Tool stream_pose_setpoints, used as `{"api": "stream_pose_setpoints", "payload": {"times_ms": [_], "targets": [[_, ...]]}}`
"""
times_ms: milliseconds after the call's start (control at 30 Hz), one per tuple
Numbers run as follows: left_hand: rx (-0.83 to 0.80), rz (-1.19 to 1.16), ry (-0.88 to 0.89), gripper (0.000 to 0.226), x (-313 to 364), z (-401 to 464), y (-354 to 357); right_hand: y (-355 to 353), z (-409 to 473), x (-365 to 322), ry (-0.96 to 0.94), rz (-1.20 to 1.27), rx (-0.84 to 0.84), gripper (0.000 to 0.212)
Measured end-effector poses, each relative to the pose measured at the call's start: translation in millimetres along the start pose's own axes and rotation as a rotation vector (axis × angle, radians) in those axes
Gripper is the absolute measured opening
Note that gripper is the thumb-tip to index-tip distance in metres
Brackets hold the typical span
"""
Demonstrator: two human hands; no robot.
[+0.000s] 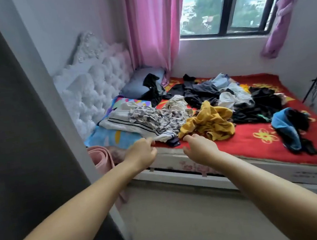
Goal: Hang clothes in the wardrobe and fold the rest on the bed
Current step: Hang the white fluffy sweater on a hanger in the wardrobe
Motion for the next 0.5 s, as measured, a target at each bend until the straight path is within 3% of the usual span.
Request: {"api": "stream_pose_setpoints", "payload": {"times_ms": [233,500], "targets": [[-0.106,0.067,0.025,0.044,75.3,38.0,103.4,-2.1,-8.9,147.9,0.160,-0.089,-0.007,0.046],[-0.167,0.046,0.047,0.045,92.9,103.1,155.0,28.3,43.7,193.9,0.211,-0.026,-0.101,0.047]]}}
Point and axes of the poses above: each hand's wrist, its own z-axis towards the middle knuckle, its own y-axis out of the palm, x = y × z, the point moved 2 cm from there along z, towards the middle knuckle, and after that the axes turned 13 degrees about x, right-handed, at the moved point
